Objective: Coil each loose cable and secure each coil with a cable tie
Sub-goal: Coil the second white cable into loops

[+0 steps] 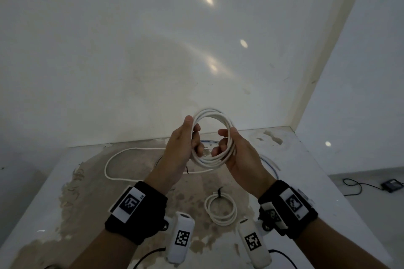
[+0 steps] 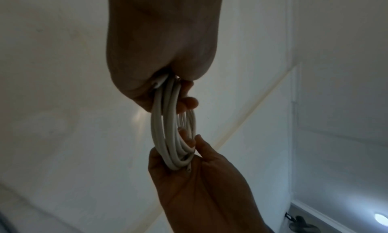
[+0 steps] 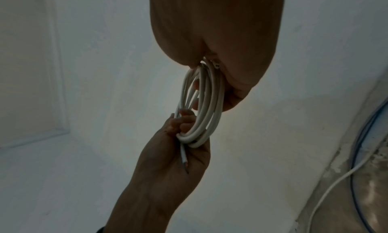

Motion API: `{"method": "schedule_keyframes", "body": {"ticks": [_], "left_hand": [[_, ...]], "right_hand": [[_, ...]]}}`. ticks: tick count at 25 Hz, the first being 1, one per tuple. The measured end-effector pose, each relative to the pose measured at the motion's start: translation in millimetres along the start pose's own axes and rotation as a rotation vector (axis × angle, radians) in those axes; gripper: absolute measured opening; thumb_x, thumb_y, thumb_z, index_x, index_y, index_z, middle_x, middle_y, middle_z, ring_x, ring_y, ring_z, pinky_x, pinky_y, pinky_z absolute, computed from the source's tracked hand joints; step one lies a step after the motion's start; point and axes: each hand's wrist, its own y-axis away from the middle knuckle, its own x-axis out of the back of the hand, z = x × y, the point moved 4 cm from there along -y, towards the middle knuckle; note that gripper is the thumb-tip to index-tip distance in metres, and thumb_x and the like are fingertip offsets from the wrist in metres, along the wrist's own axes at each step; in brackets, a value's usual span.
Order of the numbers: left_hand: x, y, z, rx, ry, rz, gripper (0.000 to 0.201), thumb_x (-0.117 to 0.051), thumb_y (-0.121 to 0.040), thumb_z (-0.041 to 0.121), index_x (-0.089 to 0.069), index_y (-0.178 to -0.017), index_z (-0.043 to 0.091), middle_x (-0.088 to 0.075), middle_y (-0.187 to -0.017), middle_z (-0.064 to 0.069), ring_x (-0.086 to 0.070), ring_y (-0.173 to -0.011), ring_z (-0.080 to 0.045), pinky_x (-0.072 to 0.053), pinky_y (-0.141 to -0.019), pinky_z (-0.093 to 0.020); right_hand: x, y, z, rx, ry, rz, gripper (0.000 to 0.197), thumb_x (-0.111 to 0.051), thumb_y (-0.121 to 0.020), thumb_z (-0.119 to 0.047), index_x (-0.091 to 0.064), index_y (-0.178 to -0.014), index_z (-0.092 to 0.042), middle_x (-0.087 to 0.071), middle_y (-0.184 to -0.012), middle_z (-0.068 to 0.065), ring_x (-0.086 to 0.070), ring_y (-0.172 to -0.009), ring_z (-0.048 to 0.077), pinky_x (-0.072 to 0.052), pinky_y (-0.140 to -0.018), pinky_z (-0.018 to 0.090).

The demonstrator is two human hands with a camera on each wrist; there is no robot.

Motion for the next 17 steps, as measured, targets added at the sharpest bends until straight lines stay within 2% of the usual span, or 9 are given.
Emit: {"method": "schedule_keyframes", "body": {"ticks": [2,5,7,10,12,14,17], "left_hand": [[1.4,-1.9,-0.8,-0.035,-0.070,0.053,0.041,-0.033,-0.103,0.043,-0.055,-0.097,0.009,-0.035,-0.050,0.008,-0.044,-0.042,-0.011,-0.040,-0.044,-0.022],[7.5,-7.8,-1.9,-0.029,-0.094,0.088,0.039,-0.038,-0.103,0.040,-0.057,-0.103,0.006,-0.029,-0.049,0.010,-0.029,-0.039,-0.007,-0.030,-0.041,-0.021],[12.6,-10.3,-4.9,-0.026,-0.105,0.132,0.040,-0.037,-0.104,0.039,-0.058,-0.102,0.005,-0.027,-0.048,0.011,-0.024,-0.037,-0.006,-0.025,-0.039,-0.018],[16.1,-5.4,-13.5,-0.049,-0.024,0.216,0.040,-0.037,-0.104,0.038,-0.059,-0.100,0.005,-0.026,-0.049,0.009,-0.023,-0.037,-0.006,-0.024,-0.038,-0.019],[17.0,-1.2,-18.2,-0.043,0.042,0.227,0.037,-0.037,-0.104,0.037,-0.057,-0.100,0.006,-0.026,-0.052,0.006,-0.023,-0.039,-0.007,-0.024,-0.038,-0.020],[20.3,-0.7,-17.2,-0.047,0.034,0.200,0.032,-0.039,-0.104,0.036,-0.052,-0.102,0.007,-0.034,-0.057,0.002,-0.033,-0.041,-0.010,-0.031,-0.040,-0.022],[25.7,-0.2,-12.7,0.024,-0.040,0.165,0.027,-0.046,-0.101,0.035,-0.052,-0.114,0.012,-0.054,-0.066,0.002,-0.057,-0.053,-0.013,-0.050,-0.052,-0.026]], "right_hand": [[-0.4,-1.9,2.3,-0.007,-0.018,0.013,0.037,-0.034,-0.107,-0.033,-0.054,-0.108,-0.003,-0.048,-0.065,0.005,-0.058,-0.063,0.021,-0.054,-0.064,0.028],[-0.6,-1.5,11.6,-0.057,0.013,-0.034,0.038,-0.033,-0.107,-0.034,-0.054,-0.107,-0.003,-0.055,-0.069,0.008,-0.064,-0.069,0.025,-0.055,-0.073,0.034],[-2.9,-0.9,14.7,-0.052,0.052,-0.072,0.037,-0.032,-0.107,-0.034,-0.055,-0.106,-0.004,-0.057,-0.070,0.008,-0.067,-0.073,0.027,-0.056,-0.076,0.035],[-13.3,-2.4,14.9,-0.011,0.055,-0.116,0.027,-0.036,-0.106,-0.031,-0.049,-0.098,-0.009,-0.048,-0.068,0.005,-0.060,-0.065,0.024,-0.056,-0.068,0.030],[-18.3,-5.6,14.6,0.035,0.102,-0.123,0.023,-0.039,-0.106,-0.028,-0.045,-0.091,-0.011,-0.041,-0.066,0.003,-0.052,-0.057,0.018,-0.055,-0.065,0.031],[-18.1,-10.4,13.9,0.062,0.150,-0.092,0.028,-0.039,-0.106,-0.028,-0.042,-0.084,-0.012,-0.036,-0.063,0.000,-0.044,-0.050,0.014,-0.054,-0.061,0.032],[-12.7,-18.5,13.4,0.029,0.051,-0.042,0.032,-0.040,-0.107,-0.029,-0.041,-0.079,-0.013,-0.035,-0.060,-0.001,-0.038,-0.047,0.013,-0.050,-0.057,0.031]]}}
